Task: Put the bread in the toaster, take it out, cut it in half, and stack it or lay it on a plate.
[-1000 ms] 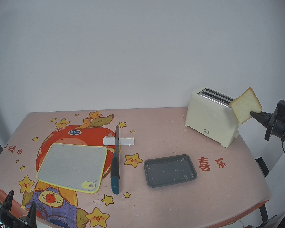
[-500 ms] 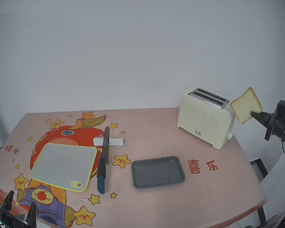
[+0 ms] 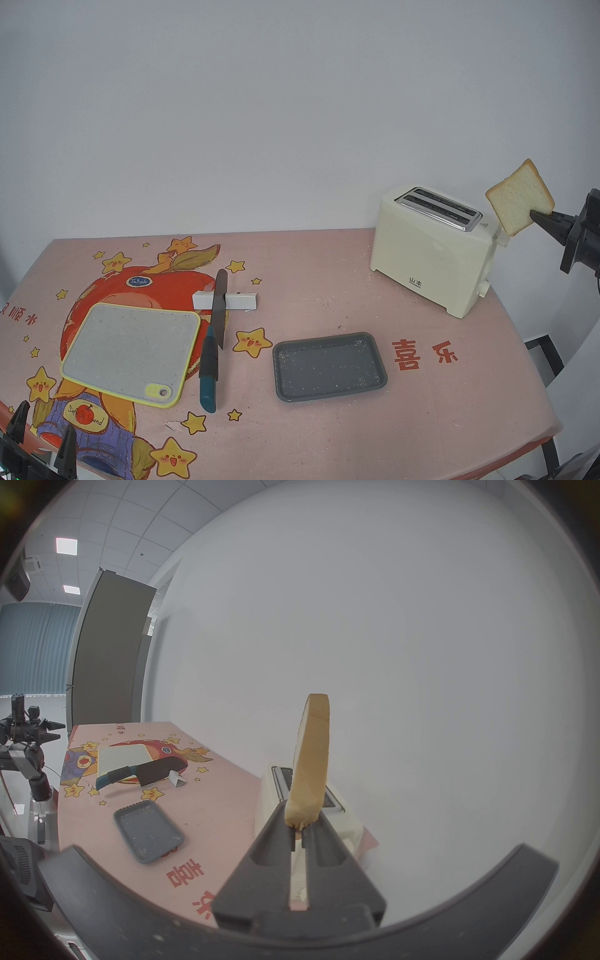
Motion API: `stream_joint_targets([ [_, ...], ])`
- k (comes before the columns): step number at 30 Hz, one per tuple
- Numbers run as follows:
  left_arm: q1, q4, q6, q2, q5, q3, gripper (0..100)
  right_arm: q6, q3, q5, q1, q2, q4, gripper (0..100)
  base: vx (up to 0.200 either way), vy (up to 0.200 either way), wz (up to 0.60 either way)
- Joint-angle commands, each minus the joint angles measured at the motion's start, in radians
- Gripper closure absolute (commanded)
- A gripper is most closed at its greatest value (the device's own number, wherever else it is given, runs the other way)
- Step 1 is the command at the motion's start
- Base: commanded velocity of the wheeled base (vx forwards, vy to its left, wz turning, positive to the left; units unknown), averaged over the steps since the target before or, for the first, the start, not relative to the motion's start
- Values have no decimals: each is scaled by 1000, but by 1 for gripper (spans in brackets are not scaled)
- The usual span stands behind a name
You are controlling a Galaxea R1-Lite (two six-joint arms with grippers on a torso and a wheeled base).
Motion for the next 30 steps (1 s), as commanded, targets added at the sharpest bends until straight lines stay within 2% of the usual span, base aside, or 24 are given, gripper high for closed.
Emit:
stream_joint_targets([
  [1, 1, 0, 0, -13, 1, 18, 0, -7, -64, 4, 4, 59, -2, 100, 0, 0, 0],
  [6, 1, 0, 0, -13, 1, 18, 0, -7, -146, 8, 16, 125, 0, 100, 0, 0, 0],
  [15, 1, 0, 0, -13, 0, 18, 0, -7, -283, 13, 84, 232, 0, 100, 0, 0, 0],
  [18, 1, 0, 0, -13, 0, 18, 0, -5, -340, 39, 99, 254, 47, 100, 0, 0, 0],
  [22, 1, 0, 0, -13, 0, 18, 0, -9, -373, 47, 105, 261, 136, 100, 0, 0, 0],
  [30, 1, 0, 0, -13, 1, 18, 0, -9, -389, 50, 128, 320, 149, 100, 0, 0, 0],
])
